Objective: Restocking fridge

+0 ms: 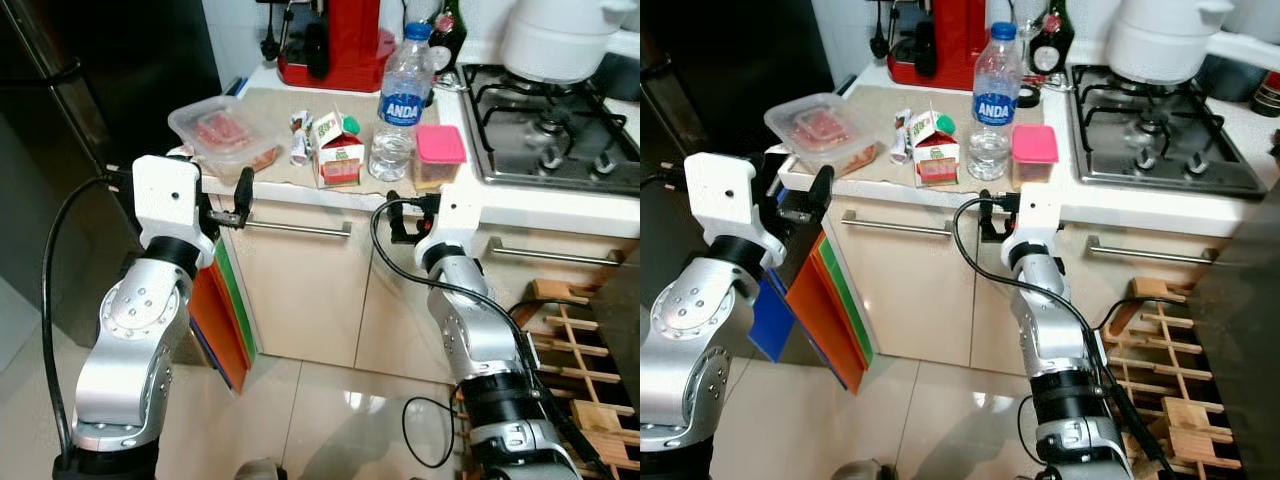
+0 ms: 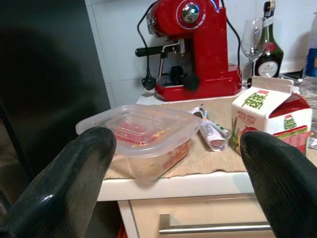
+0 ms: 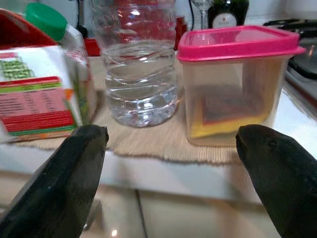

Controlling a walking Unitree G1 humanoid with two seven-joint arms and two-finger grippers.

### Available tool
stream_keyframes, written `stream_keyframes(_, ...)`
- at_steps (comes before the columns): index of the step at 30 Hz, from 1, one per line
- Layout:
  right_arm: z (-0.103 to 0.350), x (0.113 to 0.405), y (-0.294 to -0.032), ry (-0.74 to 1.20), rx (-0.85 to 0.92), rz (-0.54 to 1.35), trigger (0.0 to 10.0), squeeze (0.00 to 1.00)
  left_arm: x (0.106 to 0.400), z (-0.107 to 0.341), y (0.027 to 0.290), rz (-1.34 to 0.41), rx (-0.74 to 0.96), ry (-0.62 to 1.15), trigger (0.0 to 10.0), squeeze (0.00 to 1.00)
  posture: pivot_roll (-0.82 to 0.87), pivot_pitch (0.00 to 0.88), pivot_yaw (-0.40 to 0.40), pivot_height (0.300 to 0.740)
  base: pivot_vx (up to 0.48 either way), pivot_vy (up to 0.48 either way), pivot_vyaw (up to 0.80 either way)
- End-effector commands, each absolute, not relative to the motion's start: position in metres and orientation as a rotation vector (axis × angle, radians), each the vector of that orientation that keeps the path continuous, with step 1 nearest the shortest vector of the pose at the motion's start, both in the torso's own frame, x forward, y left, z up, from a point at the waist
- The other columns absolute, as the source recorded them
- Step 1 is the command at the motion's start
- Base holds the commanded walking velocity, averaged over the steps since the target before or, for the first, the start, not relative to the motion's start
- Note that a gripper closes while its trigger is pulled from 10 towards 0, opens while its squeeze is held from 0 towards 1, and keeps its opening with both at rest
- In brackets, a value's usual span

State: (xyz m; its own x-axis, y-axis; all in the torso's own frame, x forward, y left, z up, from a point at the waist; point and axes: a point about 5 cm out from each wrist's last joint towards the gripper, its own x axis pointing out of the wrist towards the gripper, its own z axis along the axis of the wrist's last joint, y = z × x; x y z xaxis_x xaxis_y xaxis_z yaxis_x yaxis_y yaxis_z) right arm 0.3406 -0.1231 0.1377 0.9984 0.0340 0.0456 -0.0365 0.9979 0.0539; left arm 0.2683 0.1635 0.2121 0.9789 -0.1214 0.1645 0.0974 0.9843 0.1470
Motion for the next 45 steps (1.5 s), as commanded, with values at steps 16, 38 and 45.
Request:
stream_keyframes(16,0.149,0.356,-0.133,-0.142,0.017,-0.074,10.0,0.03,0.263,0.218,0.17,-0.12,0.163,-0.162,10.0,0.0,0.2,0.054,0.108,0.74,0.0,0.0,0.0)
stream_keyframes(38,0.151,0.358,-0.142,-0.163,-0.008,-0.119,10.0,0.02,0.263,0.216,0.165,-0.123,0.15,-0.155,10.0,0.0,0.19,0.053,0.094,0.74,0.0,0.0,0.0)
stream_keyframes(45,0.153,0.361,-0.145,-0.16,-0.015,-0.139,10.0,0.02,0.262,0.215,0.166,-0.117,0.147,-0.153,10.0,0.0,0.19,0.055,0.093,0.74,0.0,0.0,0.0)
